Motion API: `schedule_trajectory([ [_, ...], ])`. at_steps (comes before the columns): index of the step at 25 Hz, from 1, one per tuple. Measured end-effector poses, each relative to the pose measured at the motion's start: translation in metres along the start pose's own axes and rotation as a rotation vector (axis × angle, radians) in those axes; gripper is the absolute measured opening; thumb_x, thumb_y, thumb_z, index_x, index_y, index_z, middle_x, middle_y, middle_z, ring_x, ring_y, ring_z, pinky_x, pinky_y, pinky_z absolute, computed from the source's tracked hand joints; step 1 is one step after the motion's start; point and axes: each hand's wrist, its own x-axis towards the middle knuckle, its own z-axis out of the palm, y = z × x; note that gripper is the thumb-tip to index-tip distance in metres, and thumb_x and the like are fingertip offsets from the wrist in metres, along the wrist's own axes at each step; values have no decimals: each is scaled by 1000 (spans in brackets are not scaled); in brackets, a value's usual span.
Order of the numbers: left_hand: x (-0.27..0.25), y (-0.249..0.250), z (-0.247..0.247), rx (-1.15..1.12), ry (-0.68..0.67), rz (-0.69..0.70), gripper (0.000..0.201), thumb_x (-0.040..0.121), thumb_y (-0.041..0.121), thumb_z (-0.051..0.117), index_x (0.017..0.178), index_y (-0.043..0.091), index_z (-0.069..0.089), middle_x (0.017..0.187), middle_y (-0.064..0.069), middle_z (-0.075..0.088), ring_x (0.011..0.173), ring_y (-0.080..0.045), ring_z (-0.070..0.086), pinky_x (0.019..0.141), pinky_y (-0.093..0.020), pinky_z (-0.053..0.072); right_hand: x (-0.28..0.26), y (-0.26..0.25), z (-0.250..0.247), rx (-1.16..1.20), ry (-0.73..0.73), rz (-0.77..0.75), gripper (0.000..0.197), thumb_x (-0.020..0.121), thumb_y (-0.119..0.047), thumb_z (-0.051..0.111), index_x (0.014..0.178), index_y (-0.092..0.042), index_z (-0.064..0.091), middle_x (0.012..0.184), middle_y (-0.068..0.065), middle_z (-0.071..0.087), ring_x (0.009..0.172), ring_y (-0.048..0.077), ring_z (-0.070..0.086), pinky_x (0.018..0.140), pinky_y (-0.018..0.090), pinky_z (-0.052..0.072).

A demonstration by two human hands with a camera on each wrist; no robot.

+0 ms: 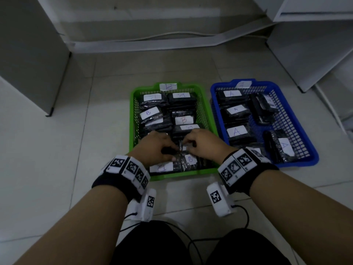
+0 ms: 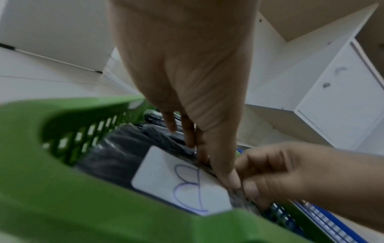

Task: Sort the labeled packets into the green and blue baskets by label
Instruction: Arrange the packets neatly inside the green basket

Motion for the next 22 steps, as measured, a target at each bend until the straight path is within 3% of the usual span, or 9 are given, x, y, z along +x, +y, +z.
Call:
schedule_trajectory([
  [2,-5,-4,-5,-54,65,-38,31,69,46,74,96,31,70,97,9,59,98,-14,51,92,-36,43,-7,-3,2,-59,-75,-6,34,81,-32,70,112,-20,64,110,2,54,102,19,52,83,34,48],
  [5,-10,-2,-12,-108,3,-50,13,72,25,79,84,23,72,86,13,56,86,-7,53,84,-26,45,-6,-4,1,-136,-184,36,32,81,-33,71,108,-16,65,109,3,55,100,20,55,82,32,48],
  [7,-8,0,-14,-85,25,-14,7,76,26,75,82,23,73,84,12,56,84,-8,53,82,-26,44,2,-4,-3,-100,-79,39,21,85,-29,67,101,-15,69,107,4,58,99,20,56,81,31,48],
  [10,-1,-9,-14,-17,218,-59,11,82,26,67,91,22,71,97,1,59,98,-19,53,90,-33,43,20,-3,-4,-4,218,66,18,89,-8,56,106,-11,63,110,8,54,105,24,51,77,27,41],
  [12,3,-17,-14,16,241,-110,20,83,24,65,102,20,69,109,-3,58,107,-24,52,95,-36,43,29,-1,-1,-58,189,74,26,88,2,50,110,-8,61,114,11,53,106,27,51,78,27,40],
  [16,6,-26,-13,48,21,-142,33,89,27,61,120,18,64,126,-3,55,117,-22,50,103,-31,38,39,5,0,-82,19,46,21,85,2,51,96,-5,68,103,10,54,97,28,56,71,22,36],
  [18,6,-27,-13,28,36,-145,31,89,26,61,119,19,65,125,-2,54,116,-22,50,103,-32,39,48,7,-1,-48,105,58,17,86,-1,54,90,-7,69,98,8,51,90,25,56,69,23,36],
  [20,7,-29,-13,25,157,-147,26,86,21,63,111,21,69,120,-2,51,113,-22,48,101,-35,42,57,8,-3,36,275,97,12,87,-4,54,88,-8,65,93,2,45,79,16,51,67,25,39],
  [22,9,-30,-17,95,273,-175,24,82,21,66,105,25,70,123,0,46,116,-22,41,101,-34,40,66,11,-6,94,341,112,13,84,-3,54,95,-8,58,95,-1,41,76,11,45,66,26,40],
])
